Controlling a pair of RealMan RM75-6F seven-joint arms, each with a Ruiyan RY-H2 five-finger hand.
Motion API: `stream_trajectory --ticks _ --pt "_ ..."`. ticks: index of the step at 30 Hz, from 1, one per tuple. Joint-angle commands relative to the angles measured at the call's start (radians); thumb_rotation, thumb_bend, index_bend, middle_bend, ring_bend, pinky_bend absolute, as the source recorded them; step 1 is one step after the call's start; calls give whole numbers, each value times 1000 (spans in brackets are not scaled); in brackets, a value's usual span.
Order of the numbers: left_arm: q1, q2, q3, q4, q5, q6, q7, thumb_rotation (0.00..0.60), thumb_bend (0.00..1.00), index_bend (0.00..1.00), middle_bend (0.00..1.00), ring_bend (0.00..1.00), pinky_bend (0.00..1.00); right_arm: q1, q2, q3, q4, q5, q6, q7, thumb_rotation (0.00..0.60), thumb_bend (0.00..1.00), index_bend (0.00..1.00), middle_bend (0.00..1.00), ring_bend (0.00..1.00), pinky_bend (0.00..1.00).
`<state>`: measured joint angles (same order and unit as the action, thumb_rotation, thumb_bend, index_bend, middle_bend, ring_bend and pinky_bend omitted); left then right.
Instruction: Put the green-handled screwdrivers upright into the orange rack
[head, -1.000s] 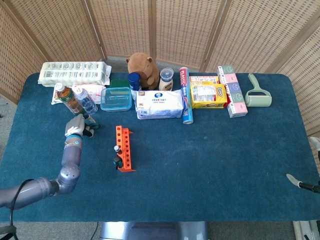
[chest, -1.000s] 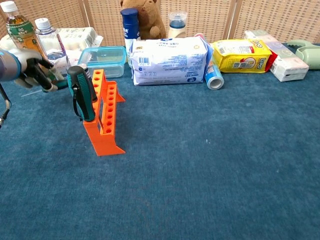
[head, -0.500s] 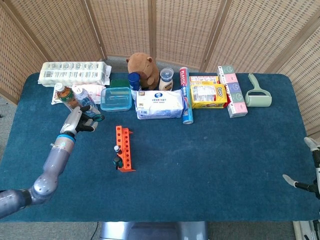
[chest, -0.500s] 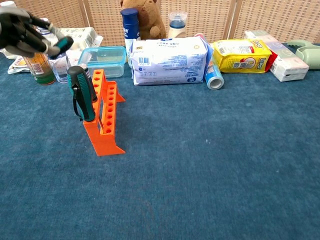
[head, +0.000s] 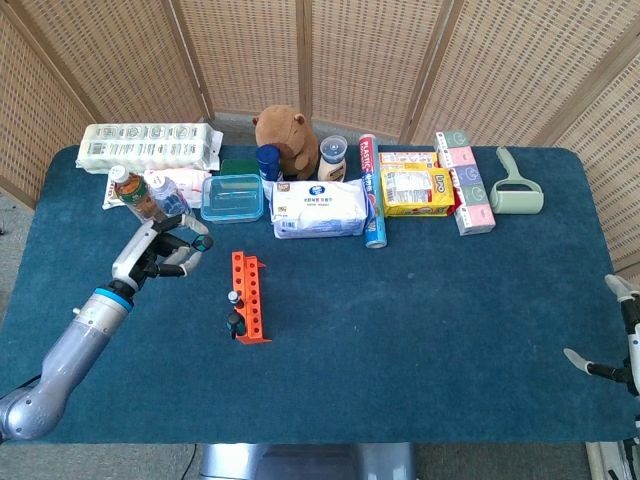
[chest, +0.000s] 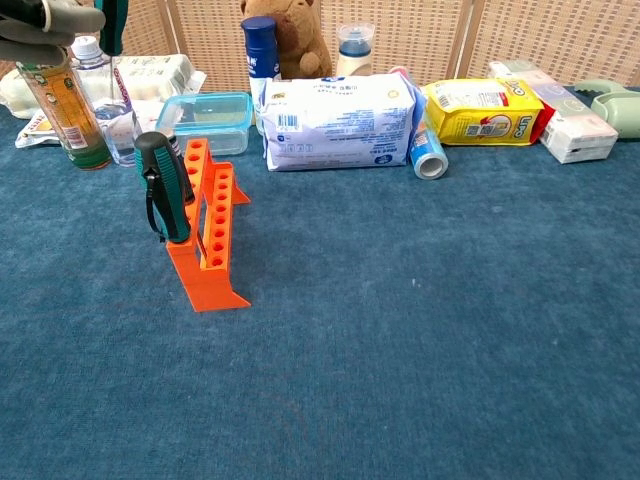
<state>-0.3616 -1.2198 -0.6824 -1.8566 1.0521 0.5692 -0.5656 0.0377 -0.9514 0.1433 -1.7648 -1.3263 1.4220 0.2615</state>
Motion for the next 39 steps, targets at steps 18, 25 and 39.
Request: stream_trajectory --ticks 18,25,39 --pt "-41 -32 174 157 555 123 -769 600 500 560 962 970 995 -20 -101 51 67 20 173 -237 600 86 74 60 0 0" --pt "-104 -37 269 218 620 210 -921 600 499 561 962 970 995 -24 -92 53 59 23 163 -215 600 86 73 60 0 0" --pt "-223 -68 423 308 601 299 -1133 600 500 561 963 970 995 -26 -78 53 47 26 139 -192 600 85 74 61 0 0"
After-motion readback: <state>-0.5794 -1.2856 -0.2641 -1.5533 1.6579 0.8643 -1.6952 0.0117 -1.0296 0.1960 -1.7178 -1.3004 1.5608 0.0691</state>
